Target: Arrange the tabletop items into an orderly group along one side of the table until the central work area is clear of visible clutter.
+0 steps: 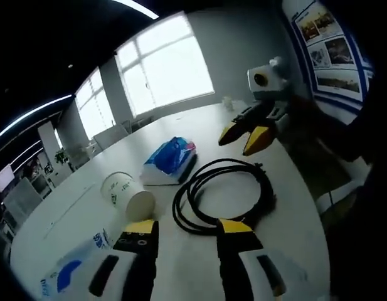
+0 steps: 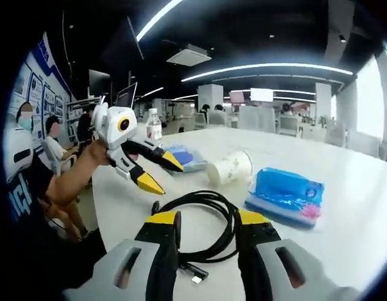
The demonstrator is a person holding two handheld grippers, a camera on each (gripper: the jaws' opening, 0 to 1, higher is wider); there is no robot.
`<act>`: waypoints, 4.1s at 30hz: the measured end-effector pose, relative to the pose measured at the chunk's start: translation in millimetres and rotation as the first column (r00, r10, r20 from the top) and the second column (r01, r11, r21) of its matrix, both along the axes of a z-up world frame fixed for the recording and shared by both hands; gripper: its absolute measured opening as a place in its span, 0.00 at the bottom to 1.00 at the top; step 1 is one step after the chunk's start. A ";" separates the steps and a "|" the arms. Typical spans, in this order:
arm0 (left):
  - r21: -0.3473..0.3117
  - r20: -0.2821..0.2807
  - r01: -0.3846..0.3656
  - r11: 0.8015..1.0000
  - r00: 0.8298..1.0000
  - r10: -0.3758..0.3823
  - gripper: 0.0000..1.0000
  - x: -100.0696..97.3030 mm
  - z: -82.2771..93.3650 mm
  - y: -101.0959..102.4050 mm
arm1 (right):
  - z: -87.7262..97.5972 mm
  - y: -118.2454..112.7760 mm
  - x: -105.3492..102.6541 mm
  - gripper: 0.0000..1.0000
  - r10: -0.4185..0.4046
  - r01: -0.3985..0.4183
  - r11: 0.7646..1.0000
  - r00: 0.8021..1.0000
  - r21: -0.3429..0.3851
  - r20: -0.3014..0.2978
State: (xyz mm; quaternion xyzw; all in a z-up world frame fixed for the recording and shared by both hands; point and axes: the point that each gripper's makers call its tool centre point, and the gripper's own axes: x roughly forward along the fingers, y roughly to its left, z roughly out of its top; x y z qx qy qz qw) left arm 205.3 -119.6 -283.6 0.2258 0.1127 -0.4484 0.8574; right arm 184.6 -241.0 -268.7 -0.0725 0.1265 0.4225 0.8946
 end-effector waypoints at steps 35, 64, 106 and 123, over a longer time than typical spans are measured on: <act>-0.140 -0.012 -0.287 0.948 0.958 0.288 0.96 3.2 21.4 110.4 | 30.9 83.7 15.3 0.71 0.176 -0.170 0.983 0.980 -0.070 0.093; -0.161 -0.037 -0.315 0.935 0.949 0.313 1.00 7.4 22.7 118.3 | 52.8 101.9 69.4 0.66 0.188 -0.175 0.978 0.975 -0.113 0.120; -0.073 -0.264 -0.044 0.996 0.964 0.023 0.66 62.8 -16.0 0.9 | 9.7 98.9 171.6 0.40 0.079 -0.088 0.994 0.990 -0.072 -0.115; -0.041 -0.296 -0.055 0.998 0.954 0.040 0.46 74.5 -31.3 3.1 | 3.7 99.2 152.7 0.21 0.120 -0.131 0.989 0.983 -0.068 -0.139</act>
